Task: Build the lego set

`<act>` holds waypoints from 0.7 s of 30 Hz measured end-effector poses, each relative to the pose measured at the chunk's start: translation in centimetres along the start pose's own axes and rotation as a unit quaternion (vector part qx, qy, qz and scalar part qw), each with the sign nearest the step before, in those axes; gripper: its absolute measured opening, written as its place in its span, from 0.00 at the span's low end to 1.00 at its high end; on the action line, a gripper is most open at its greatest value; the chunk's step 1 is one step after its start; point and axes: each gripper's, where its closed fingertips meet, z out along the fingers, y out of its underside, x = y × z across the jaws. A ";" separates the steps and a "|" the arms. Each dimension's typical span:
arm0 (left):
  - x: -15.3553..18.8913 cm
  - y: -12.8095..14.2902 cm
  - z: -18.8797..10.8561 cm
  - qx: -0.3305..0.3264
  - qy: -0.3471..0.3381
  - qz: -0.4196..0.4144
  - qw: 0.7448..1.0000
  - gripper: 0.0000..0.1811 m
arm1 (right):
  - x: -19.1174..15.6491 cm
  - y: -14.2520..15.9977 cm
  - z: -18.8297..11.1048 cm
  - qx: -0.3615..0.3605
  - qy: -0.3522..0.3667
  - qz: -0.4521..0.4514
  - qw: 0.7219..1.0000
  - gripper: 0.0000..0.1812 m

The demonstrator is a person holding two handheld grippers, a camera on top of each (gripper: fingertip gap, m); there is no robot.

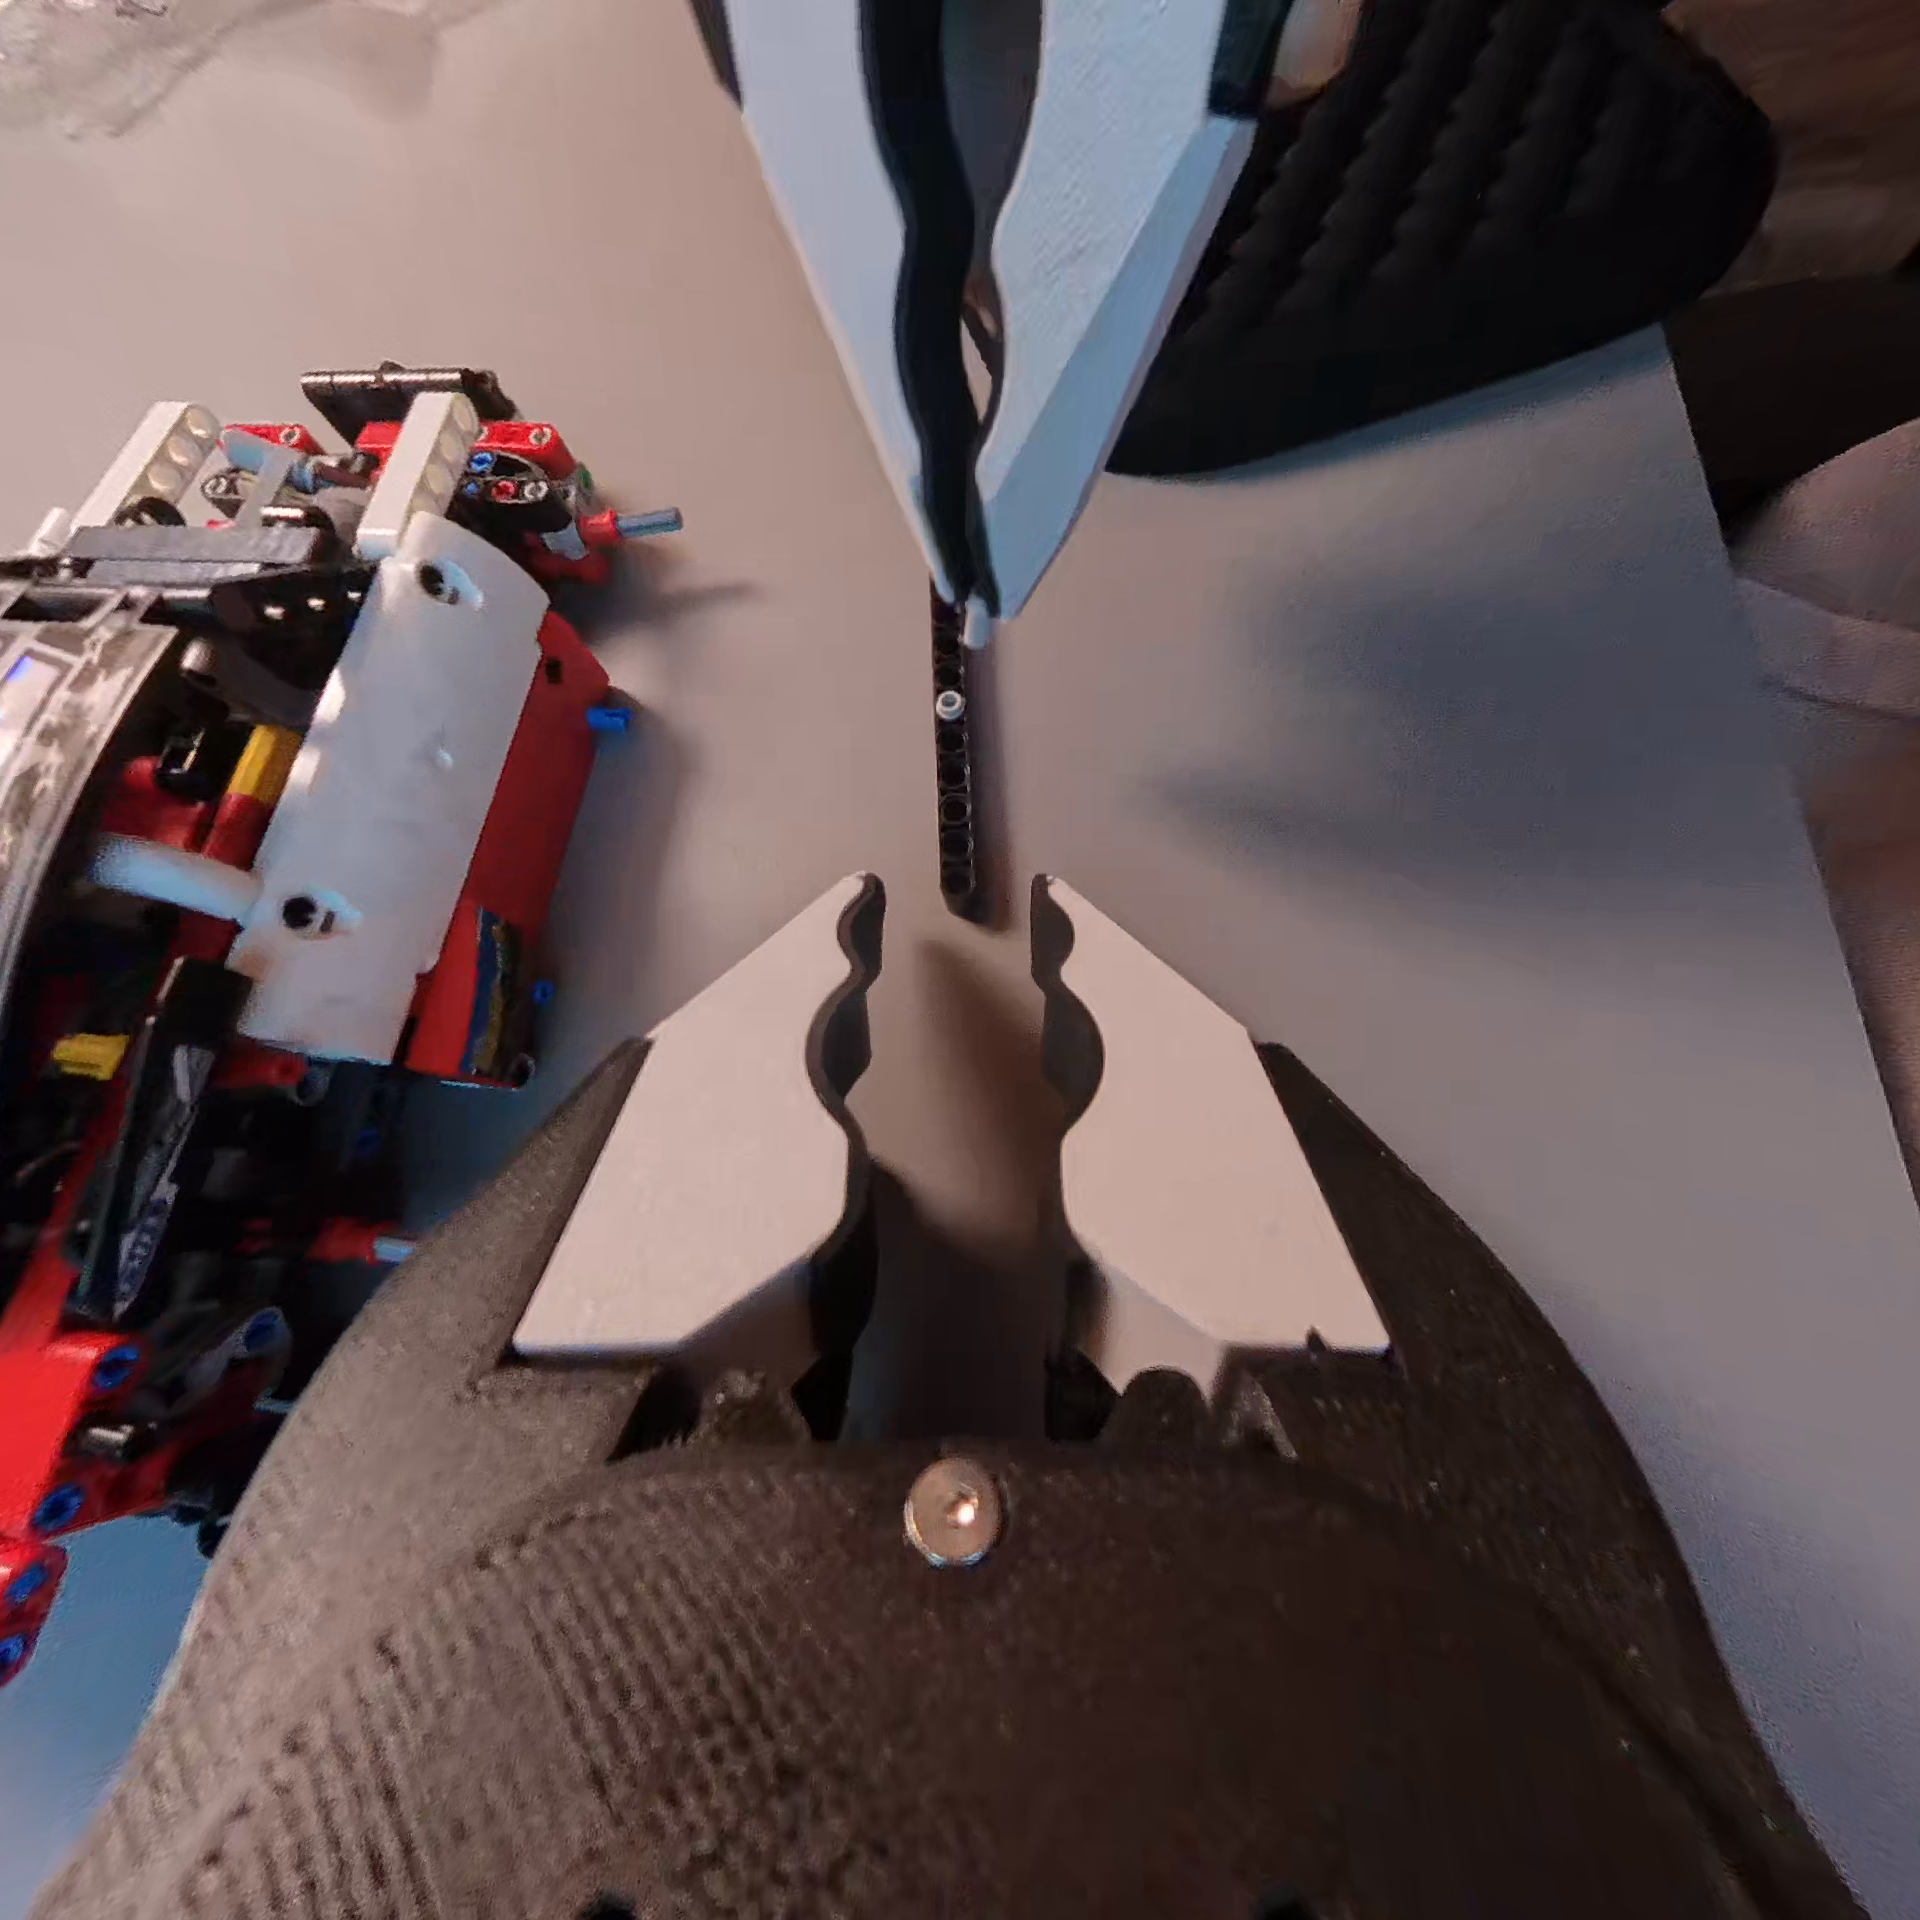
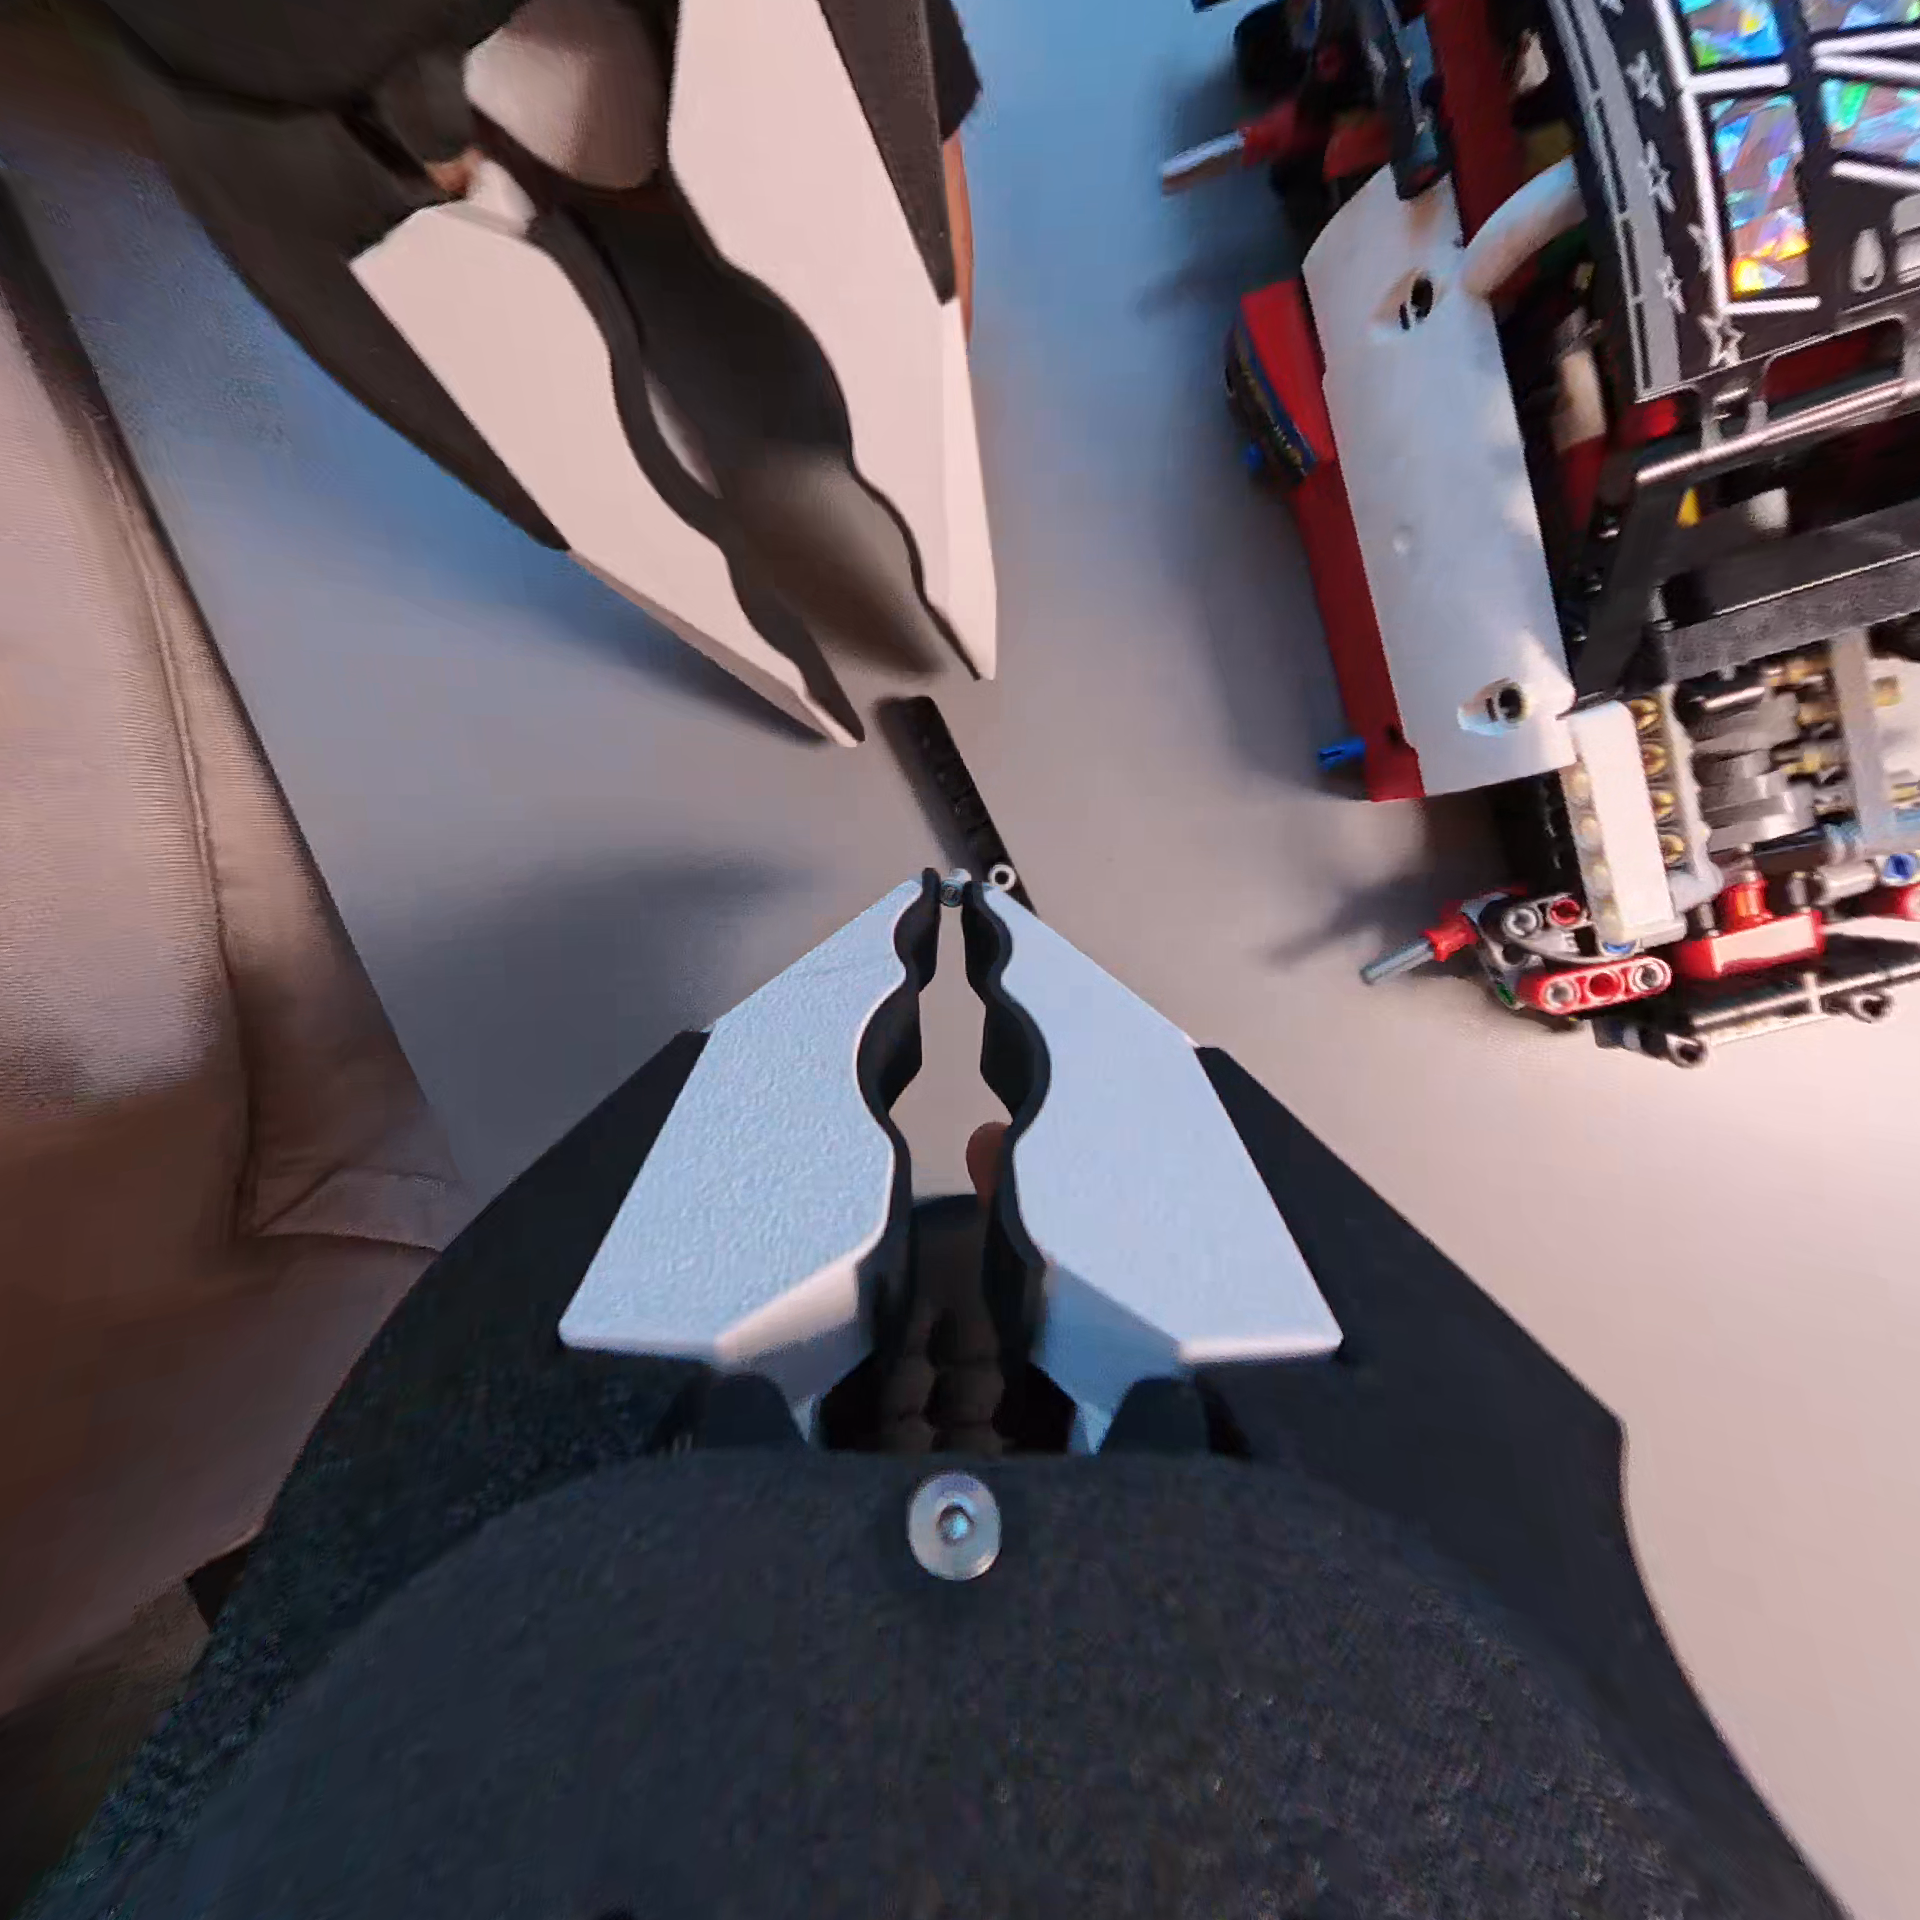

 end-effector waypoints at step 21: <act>-0.8 -0.1 1.0 -0.020 -0.026 0.044 0.999 0.03 | 1.3 0.4 2.3 -0.096 -0.032 0.007 0.995 0.01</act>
